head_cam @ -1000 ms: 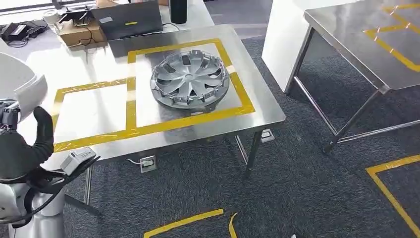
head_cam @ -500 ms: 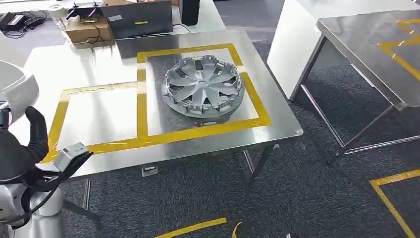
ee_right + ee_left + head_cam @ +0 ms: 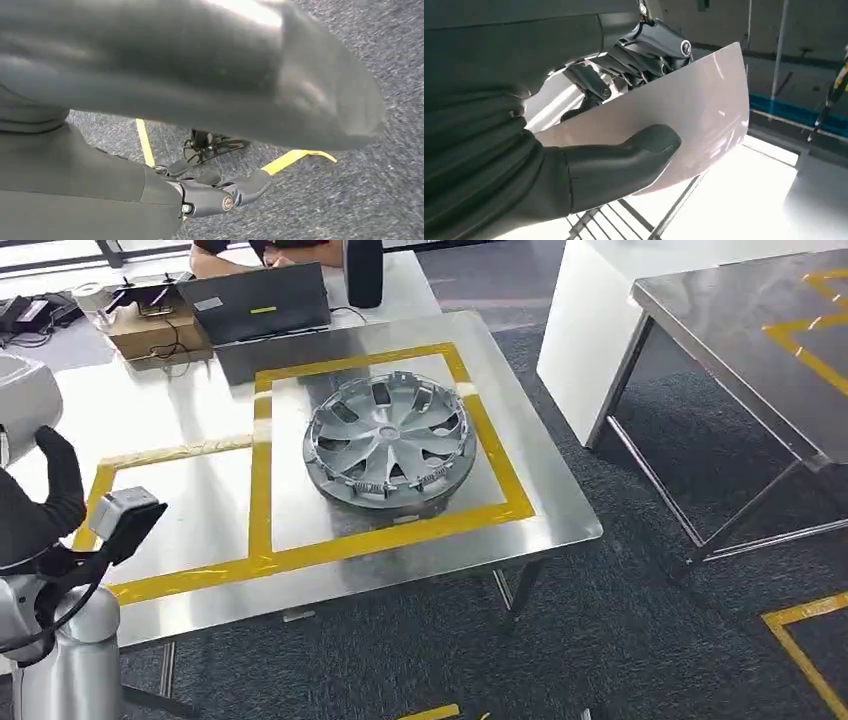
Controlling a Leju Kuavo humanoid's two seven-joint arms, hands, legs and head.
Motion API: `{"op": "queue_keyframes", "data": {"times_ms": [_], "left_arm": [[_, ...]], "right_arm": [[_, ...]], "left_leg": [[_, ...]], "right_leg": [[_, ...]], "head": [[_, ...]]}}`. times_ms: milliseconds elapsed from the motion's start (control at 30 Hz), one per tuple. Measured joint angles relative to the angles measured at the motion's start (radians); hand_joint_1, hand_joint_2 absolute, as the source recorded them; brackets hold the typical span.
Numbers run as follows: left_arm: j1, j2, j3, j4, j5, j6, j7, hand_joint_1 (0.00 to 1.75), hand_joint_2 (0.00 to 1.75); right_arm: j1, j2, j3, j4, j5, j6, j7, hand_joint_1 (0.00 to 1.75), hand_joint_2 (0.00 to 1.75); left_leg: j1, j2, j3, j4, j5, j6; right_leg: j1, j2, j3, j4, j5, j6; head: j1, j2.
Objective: Take the parts from the cabinet and place them on the table.
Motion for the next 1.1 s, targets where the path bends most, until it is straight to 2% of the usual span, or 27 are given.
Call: {"op": "queue_keyframes", "data": {"times_ms": [33,67,100,133,167,200,233,267,300,333,367,433,567,633,733,767,933,1033,1067,1100], "left_arm": [[-0.003,0.004,0.0,0.012,0.0,0.0,0.001,1.75,1.75],[-0.011,0.008,0.0,0.022,0.0,0.0,0.001,1.75,1.75],[-0.016,0.012,0.0,0.031,0.0,0.0,0.001,1.75,1.75],[-0.019,0.016,0.0,0.036,0.0,0.0,0.002,1.75,1.75],[-0.02,0.021,0.0,0.05,-0.002,0.0,0.005,1.75,1.75],[-0.028,0.026,0.0,0.063,-0.005,-0.001,0.012,1.75,1.75],[-0.027,0.027,0.0,0.07,-0.005,-0.002,0.014,1.75,1.75],[-0.03,0.032,0.0,0.081,0.002,-0.002,0.022,1.75,1.75],[-0.036,0.041,0.001,0.097,0.005,0.001,0.025,1.75,1.75],[-0.044,0.046,0.001,0.109,0.007,0.0,0.024,1.75,1.75],[-0.057,0.052,0.002,0.132,0.013,0.0,0.018,1.75,1.75],[-0.071,0.067,0.007,0.176,0.004,0.001,0.01,1.75,1.75],[-0.11,0.081,0.058,0.281,-0.106,0.001,-0.02,1.75,1.75],[-0.129,0.086,0.097,0.326,-0.173,0.001,-0.03,1.75,1.75],[-0.156,0.091,0.153,0.382,-0.247,0.001,-0.025,1.75,1.75],[-0.164,0.094,0.171,0.402,-0.259,0.001,-0.019,1.75,1.75],[-0.181,0.103,0.233,0.462,-0.265,0.001,-0.03,1.75,1.75],[-0.182,0.103,0.253,0.479,-0.304,0.001,-0.029,1.75,1.75],[-0.183,0.103,0.256,0.483,-0.312,0.001,-0.026,0.0,1.75],[-0.183,0.103,0.258,0.486,-0.32,0.001,-0.021,0.0,1.75]], "right_arm": [[0.002,0.0,0.0,0.0,0.0,0.0,0.0,0.0,0.0],[0.004,0.002,0.0,0.0,0.0,0.0,0.0,0.0,0.0],[0.004,0.004,0.0,0.0,0.0,0.0,0.001,0.0,0.0],[0.004,0.006,0.0,0.0,0.0,0.0,0.0,0.0,0.0],[0.005,0.006,0.0,0.0,0.0,0.0,0.0,0.0,0.0],[0.002,0.006,0.0,0.0,0.0,0.0,0.0,0.0,0.0],[0.0,0.006,0.0,0.0,0.0,-0.001,0.0,0.0,0.0],[0.003,0.006,0.0,0.0,-0.002,-0.002,-0.001,0.0,0.0],[0.003,0.006,0.0,0.0,-0.002,-0.002,0.0,0.0,0.0],[0.004,0.006,0.0,0.0,-0.002,-0.003,-0.001,0.0,0.0],[0.004,0.006,0.0,0.0,-0.002,-0.005,-0.002,0.0,0.0],[0.004,0.006,0.0,0.0,0.0,-0.008,0.0,0.0,0.0],[0.004,0.006,0.0,0.0,0.006,-0.011,0.013,0.0,0.0],[0.005,0.006,0.0,0.0,0.011,-0.011,0.016,0.0,0.0],[0.006,0.006,0.0,0.0,0.018,-0.011,0.016,0.0,0.0],[0.006,0.006,0.0,0.0,0.02,-0.011,0.017,0.0,0.0],[0.006,0.006,0.0,0.0,0.025,-0.01,0.025,0.0,0.0],[0.004,0.006,0.0,0.0,0.03,-0.01,0.031,0.0,0.0],[0.004,0.006,0.0,0.0,0.03,-0.01,0.032,0.0,0.0],[0.004,0.006,0.0,0.0,0.03,-0.01,0.032,0.0,0.0]], "left_leg": [[0.001,0.0,-0.007,-0.025,0.038,-0.001],[0.002,0.0,0.006,-0.088,0.099,0.0],[0.002,0.001,0.032,-0.175,0.168,0.001],[0.002,0.003,0.048,-0.253,0.222,0.004],[-0.004,0.004,0.042,-0.246,0.201,0.006],[-0.007,0.008,0.043,-0.29,0.181,0.014],[-0.007,0.008,0.048,-0.279,0.202,0.022],[-0.006,0.006,0.049,-0.277,0.198,0.028],[-0.006,0.004,0.053,-0.285,0.2,0.031],[-0.003,0.003,0.056,-0.292,0.209,0.023],[-0.002,0.002,0.056,-0.293,0.208,0.023],[-0.003,0.0,0.057,-0.292,0.202,0.032],[-0.006,0.0,0.058,-0.291,0.196,0.039],[-0.007,0.002,0.059,-0.291,0.196,0.039],[-0.008,0.002,0.059,-0.291,0.197,0.041],[-0.008,0.002,0.059,-0.291,0.198,0.042],[-0.005,0.002,0.063,-0.292,0.2,0.04],[-0.003,0.002,0.064,-0.292,0.201,0.039],[-0.003,0.002,0.065,-0.292,0.201,0.038],[-0.003,0.002,0.065,-0.293,0.201,0.038]], "right_leg": [[0.0,0.002,0.01,0.0,-0.008,0.001],[0.0,0.002,0.021,0.001,-0.016,0.003],[-0.001,0.003,0.035,0.001,-0.026,0.005],[-0.001,0.003,0.039,-0.001,-0.034,0.01],[-0.002,0.004,0.049,0.0,-0.036,0.015],[0.0,0.005,0.036,0.001,-0.037,0.021],[0.001,0.004,0.036,-0.001,-0.043,0.027],[0.0,0.003,0.04,-0.005,-0.047,0.034],[0.003,0.001,0.05,-0.014,-0.046,0.035],[0.005,0.002,0.051,-0.013,-0.043,0.028],[0.006,0.002,0.05,-0.014,-0.039,0.017],[0.006,0.001,0.054,-0.016,-0.039,0.017],[0.006,0.001,0.062,-0.03,-0.046,0.012],[0.004,0.001,0.062,-0.03,-0.045,0.016],[0.003,0.001,0.062,-0.032,-0.043,0.034],[0.003,0.001,0.062,-0.033,-0.043,0.037],[0.003,-0.001,0.065,-0.033,-0.042,0.038],[0.004,-0.001,0.066,-0.032,-0.042,0.038],[0.004,-0.001,0.066,-0.032,-0.042,0.038],[0.004,-0.001,0.066,-0.032,-0.042,0.038]], "head": [[-0.001,0.0],[0.0,0.0],[0.0,0.0],[0.0,0.0],[0.002,0.0],[-0.006,0.0],[-0.002,0.0],[0.0,0.0],[0.0,0.0],[-0.002,0.0],[0.0,0.0],[0.0,0.0],[0.0,0.0],[0.0,0.0],[0.0,0.0],[0.0,0.0],[0.0,0.0],[0.0,0.0],[0.0,0.0],[0.0,0.0]]}}
